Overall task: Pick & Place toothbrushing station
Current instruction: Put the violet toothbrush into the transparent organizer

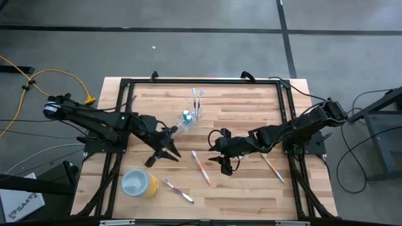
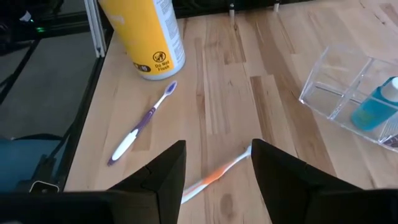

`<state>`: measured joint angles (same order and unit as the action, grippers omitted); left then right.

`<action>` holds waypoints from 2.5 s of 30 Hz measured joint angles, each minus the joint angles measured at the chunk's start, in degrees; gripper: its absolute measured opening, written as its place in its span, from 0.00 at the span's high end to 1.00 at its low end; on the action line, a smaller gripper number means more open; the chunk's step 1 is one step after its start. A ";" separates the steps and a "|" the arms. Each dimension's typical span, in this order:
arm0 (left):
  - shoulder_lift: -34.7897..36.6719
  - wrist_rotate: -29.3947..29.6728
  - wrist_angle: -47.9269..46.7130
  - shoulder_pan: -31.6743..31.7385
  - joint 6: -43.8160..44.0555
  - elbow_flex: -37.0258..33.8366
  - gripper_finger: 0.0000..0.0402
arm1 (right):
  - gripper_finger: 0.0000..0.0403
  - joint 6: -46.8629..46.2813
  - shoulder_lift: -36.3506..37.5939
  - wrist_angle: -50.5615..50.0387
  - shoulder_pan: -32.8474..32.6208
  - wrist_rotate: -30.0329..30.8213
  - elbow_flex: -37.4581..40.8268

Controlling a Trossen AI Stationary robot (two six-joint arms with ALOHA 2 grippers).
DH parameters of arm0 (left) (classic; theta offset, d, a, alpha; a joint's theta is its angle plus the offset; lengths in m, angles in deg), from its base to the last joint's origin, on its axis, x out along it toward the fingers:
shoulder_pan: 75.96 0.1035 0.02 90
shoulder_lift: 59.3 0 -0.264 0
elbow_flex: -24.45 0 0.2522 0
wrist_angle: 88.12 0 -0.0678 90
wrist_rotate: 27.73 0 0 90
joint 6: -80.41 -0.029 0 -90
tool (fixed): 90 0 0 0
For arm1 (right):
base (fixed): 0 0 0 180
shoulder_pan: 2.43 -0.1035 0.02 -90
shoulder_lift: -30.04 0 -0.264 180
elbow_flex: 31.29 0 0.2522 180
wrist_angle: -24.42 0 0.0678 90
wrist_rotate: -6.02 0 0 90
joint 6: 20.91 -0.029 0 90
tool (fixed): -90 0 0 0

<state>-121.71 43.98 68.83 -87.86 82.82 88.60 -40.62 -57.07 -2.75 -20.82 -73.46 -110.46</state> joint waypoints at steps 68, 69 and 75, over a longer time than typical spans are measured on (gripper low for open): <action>-44.38 19.51 -27.13 -21.02 23.66 30.81 0.83 | 0.57 0.26 12.50 -24.24 1.51 7.31 0.00; -44.77 19.09 -26.85 -21.02 23.78 30.81 0.83 | 0.57 0.18 12.50 -24.36 1.51 7.26 0.00; -46.20 17.80 -27.62 -22.36 23.61 30.76 0.83 | 0.57 0.04 12.50 -24.02 1.53 7.26 0.00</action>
<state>-167.92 61.78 41.21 -110.22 106.43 119.36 -40.57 -44.57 -26.76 -19.29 -66.20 -110.46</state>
